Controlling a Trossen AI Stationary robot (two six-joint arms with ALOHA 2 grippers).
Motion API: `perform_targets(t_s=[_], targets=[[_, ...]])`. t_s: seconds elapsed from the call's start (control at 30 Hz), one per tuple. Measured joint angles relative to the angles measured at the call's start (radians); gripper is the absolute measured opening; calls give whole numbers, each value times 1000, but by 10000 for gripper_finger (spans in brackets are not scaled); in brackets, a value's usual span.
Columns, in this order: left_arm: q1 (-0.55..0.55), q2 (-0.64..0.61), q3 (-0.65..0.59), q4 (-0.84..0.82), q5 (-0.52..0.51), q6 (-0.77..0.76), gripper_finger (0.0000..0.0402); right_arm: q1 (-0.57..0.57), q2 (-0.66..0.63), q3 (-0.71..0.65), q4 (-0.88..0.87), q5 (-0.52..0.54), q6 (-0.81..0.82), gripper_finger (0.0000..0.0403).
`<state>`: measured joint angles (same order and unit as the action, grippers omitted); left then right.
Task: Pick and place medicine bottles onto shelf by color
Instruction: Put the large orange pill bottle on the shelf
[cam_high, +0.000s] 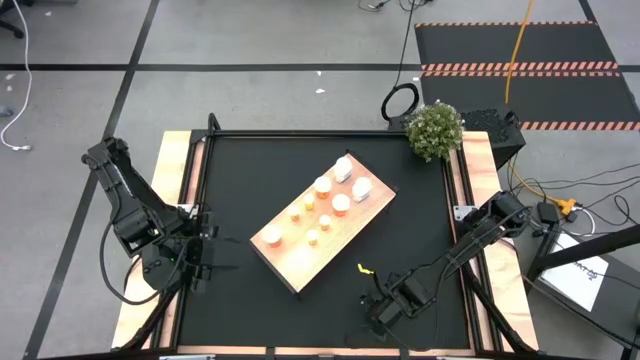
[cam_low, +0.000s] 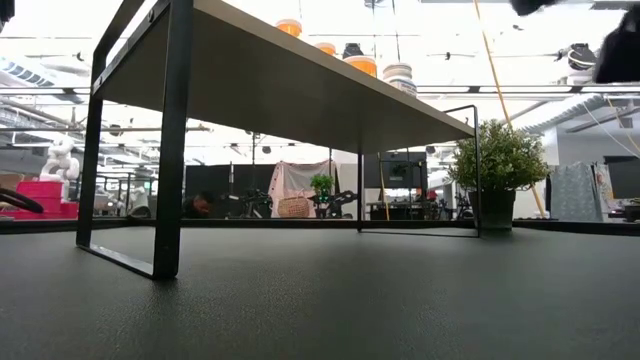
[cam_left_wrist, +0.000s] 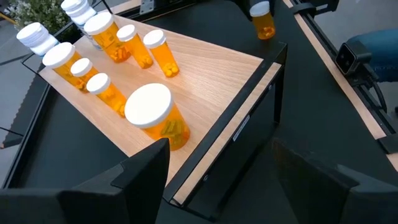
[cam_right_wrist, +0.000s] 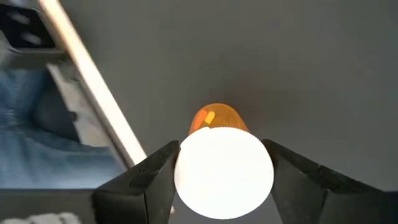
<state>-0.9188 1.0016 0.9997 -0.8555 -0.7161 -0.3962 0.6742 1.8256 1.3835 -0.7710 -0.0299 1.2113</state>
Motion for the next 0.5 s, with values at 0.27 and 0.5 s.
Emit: perform_targets(t_s=[0.27,0.5], targets=[[0,0,0,2,0,6,280,-48,-1,81,12,5,-89,209],[0,0,0,1,0,10,280,-94,-1,186,12,35,-213,208]])
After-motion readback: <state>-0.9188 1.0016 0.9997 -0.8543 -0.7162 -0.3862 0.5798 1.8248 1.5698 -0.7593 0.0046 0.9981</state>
